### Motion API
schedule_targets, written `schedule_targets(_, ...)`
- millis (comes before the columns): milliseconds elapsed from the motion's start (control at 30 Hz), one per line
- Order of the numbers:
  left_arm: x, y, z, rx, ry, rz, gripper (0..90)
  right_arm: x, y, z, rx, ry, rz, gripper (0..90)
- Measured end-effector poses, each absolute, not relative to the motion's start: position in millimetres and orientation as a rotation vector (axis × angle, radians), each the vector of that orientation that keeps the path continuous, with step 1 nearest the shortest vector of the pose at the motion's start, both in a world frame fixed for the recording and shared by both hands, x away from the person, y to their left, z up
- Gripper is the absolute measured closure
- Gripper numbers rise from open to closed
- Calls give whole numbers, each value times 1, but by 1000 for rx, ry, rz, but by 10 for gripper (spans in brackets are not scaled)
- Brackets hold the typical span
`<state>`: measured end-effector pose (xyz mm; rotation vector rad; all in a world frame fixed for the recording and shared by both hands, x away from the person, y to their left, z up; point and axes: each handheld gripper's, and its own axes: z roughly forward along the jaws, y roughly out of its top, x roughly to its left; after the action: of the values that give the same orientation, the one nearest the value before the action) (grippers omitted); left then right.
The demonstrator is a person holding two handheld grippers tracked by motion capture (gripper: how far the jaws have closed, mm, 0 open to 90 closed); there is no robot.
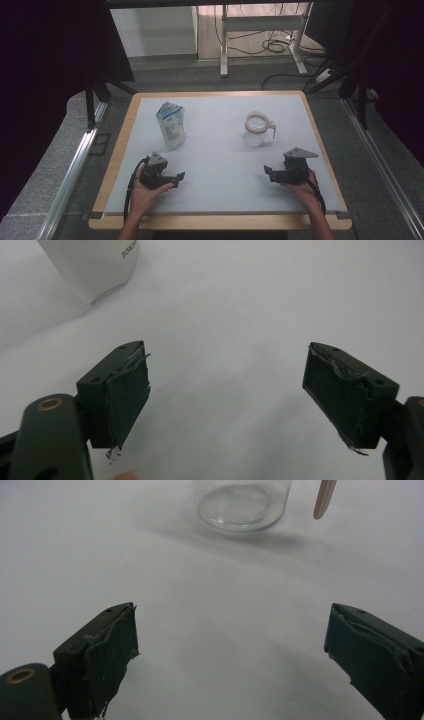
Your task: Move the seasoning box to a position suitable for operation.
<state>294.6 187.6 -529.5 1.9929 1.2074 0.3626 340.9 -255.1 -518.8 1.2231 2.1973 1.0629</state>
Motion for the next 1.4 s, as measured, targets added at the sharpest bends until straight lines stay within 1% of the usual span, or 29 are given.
schedule_targets(433, 294, 188, -529, 1993, 1209, 369, 186, 336, -256, -510, 1195, 2168, 1138, 74)
schedule_targets(600, 294, 188, -529, 1992, 1206, 363, 186, 333, -256, -500, 1194, 2135, 1186, 72)
schedule_targets(633, 294, 187, -529, 1992, 1205, 359, 186, 333, -256, -493, 1188, 2117, 1193, 59)
schedule_targets(667, 294, 187, -529, 1990, 1203, 357, 186, 333, -256, -493, 1188, 2117, 1193, 59)
schedule_targets(767, 293, 188, -527, 1980, 1199, 346, 186, 335, -254, -478, 1167, 2086, 1219, 56)
schedule_targets(800, 293, 188, -527, 1978, 1197, 341, 186, 340, -253, -470, 1154, 2080, 1224, 53)
schedule_targets(1000, 293, 185, -528, 1983, 1189, 331, 182, 360, -245, -452, 1132, 2091, 1227, 50)
schedule_targets(1233, 294, 187, -528, 1982, 1194, 327, 181, 398, -232, -409, 1086, 2085, 1289, 49)
schedule_targets(1367, 294, 187, -529, 1979, 1200, 327, 175, 425, -230, -411, 1138, 2106, 1321, 49)
schedule_targets(1400, 294, 187, -529, 1976, 1200, 321, 175, 425, -230, -411, 1138, 2106, 1321, 49)
